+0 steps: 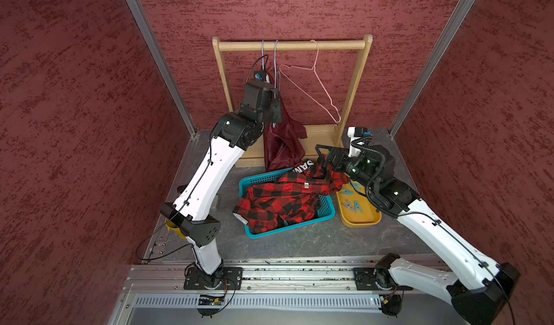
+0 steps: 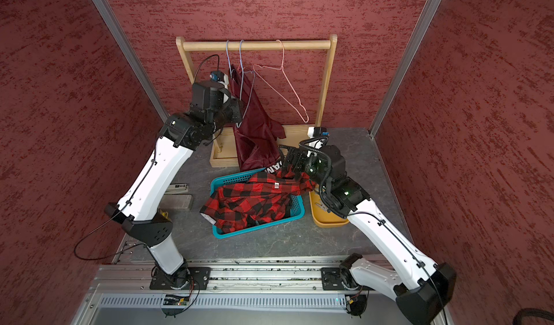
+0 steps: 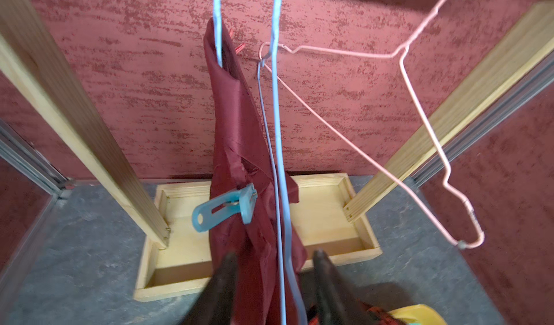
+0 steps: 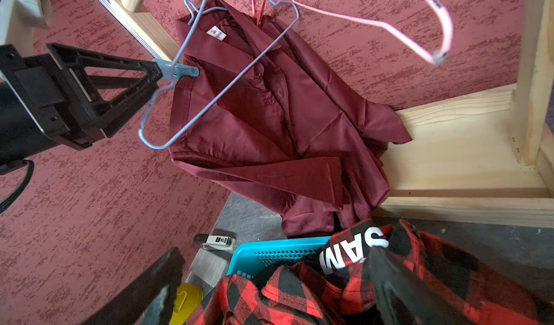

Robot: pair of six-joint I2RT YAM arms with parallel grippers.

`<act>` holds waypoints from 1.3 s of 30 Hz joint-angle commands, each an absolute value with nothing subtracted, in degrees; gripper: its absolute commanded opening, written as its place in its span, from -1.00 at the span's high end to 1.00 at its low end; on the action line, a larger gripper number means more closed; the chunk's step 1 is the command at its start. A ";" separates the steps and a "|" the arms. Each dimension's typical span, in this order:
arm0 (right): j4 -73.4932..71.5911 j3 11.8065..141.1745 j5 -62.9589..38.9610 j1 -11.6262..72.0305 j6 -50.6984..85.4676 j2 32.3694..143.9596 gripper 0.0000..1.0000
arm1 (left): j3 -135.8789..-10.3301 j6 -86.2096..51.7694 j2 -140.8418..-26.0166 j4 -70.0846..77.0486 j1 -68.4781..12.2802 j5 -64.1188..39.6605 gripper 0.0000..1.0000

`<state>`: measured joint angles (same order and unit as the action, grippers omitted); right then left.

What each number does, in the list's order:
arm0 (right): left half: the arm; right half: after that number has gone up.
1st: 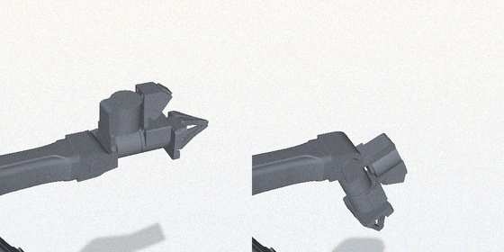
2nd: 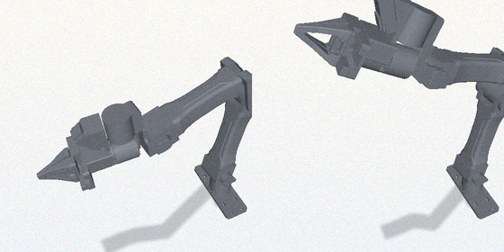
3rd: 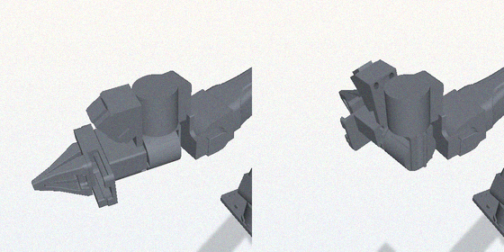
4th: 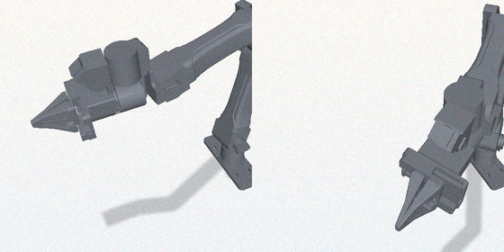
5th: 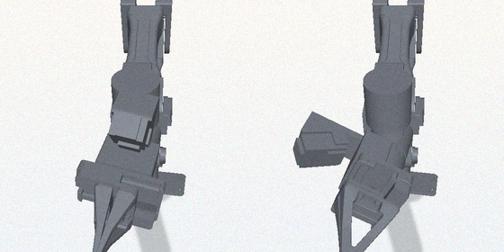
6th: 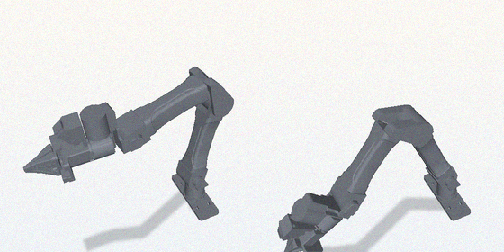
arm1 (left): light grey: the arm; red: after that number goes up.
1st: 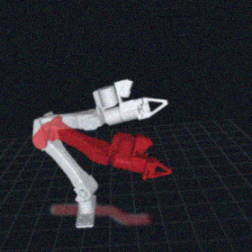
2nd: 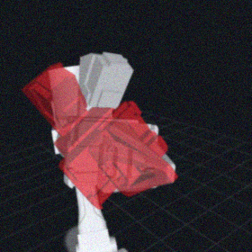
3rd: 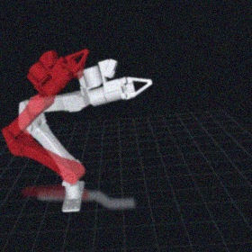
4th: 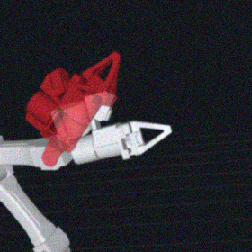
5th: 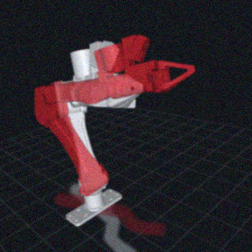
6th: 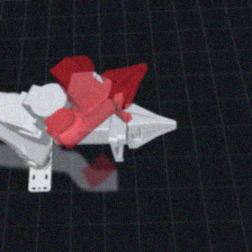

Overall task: Remove the clothespins securing long-sleeve shirts to the hanger
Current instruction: Place the hanger on the clothesline, then adjust the long-sleeve shirt at the bin.

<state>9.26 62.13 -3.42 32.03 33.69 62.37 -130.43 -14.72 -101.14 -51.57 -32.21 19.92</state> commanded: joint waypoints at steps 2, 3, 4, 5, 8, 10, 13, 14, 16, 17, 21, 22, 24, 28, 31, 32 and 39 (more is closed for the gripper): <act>7.73 61.87 -4.05 31.82 34.39 61.70 -0.98 | -130.97 -15.37 -99.64 -51.54 -32.38 19.47 -0.49; 7.81 61.87 -4.11 31.82 34.42 61.61 -0.99 | -130.60 -15.38 -99.22 -51.40 -32.34 19.33 -0.61; 7.91 61.80 -4.26 31.82 34.43 61.53 -0.98 | -130.39 -15.38 -98.91 -51.33 -32.30 19.08 -0.70; 7.91 61.73 -4.57 31.84 34.62 61.42 -0.98 | -130.34 -15.38 -98.50 -51.58 -32.17 18.68 -0.78; 7.65 60.70 -5.45 31.82 35.54 60.75 -0.98 | -130.00 -15.59 -96.91 -52.12 -32.08 17.59 -0.99; 7.95 60.00 -5.45 31.86 36.35 60.02 -0.98 | -129.32 -15.79 -95.26 -52.10 -31.82 15.87 -0.99; 9.76 59.47 -4.32 31.82 36.83 58.66 -0.98 | -127.58 -16.45 -91.74 -52.03 -31.34 12.41 -0.99; 10.87 59.40 -3.81 31.85 36.91 58.18 -0.98 | -126.59 -17.05 -90.03 -52.04 -31.14 11.25 -0.99; 12.90 59.57 -3.46 31.65 36.83 57.71 -0.99 | -124.02 -17.85 -86.63 -51.69 -31.11 8.76 -0.99; 14.32 59.84 -3.66 31.41 36.83 57.81 -0.98 | -122.31 -18.26 -84.62 -51.49 -31.04 7.28 -0.99; 18.03 59.50 -4.48 29.64 37.11 58.72 -0.98 | -115.06 -18.39 -77.07 -51.29 -30.89 -0.71 -0.99; 19.49 59.41 -4.36 29.12 37.35 59.26 -0.98 | -112.97 -17.92 -75.13 -51.77 -30.81 -3.02 -0.99; 22.97 59.03 -3.30 28.42 37.76 60.29 -0.98 | -108.65 -16.36 -71.45 -53.20 -30.76 -8.02 -0.99; 25.54 55.40 -3.64 26.16 40.29 61.65 -0.98 | -97.72 -14.39 -63.81 -59.07 -30.76 -15.59 -0.99; 21.31 52.28 -6.68 25.00 43.21 63.27 -0.98 | -89.15 -16.07 -58.76 -63.10 -30.64 -16.04 -0.99; 19.88 51.71 -7.21 25.05 43.96 64.28 -0.98 | -86.18 -17.00 -56.85 -63.41 -30.68 -16.30 -0.99; 5.74 49.20 -11.95 25.68 49.40 73.28 -0.88 | -68.62 -22.56 -47.87 -67.27 -30.13 -15.72 -0.99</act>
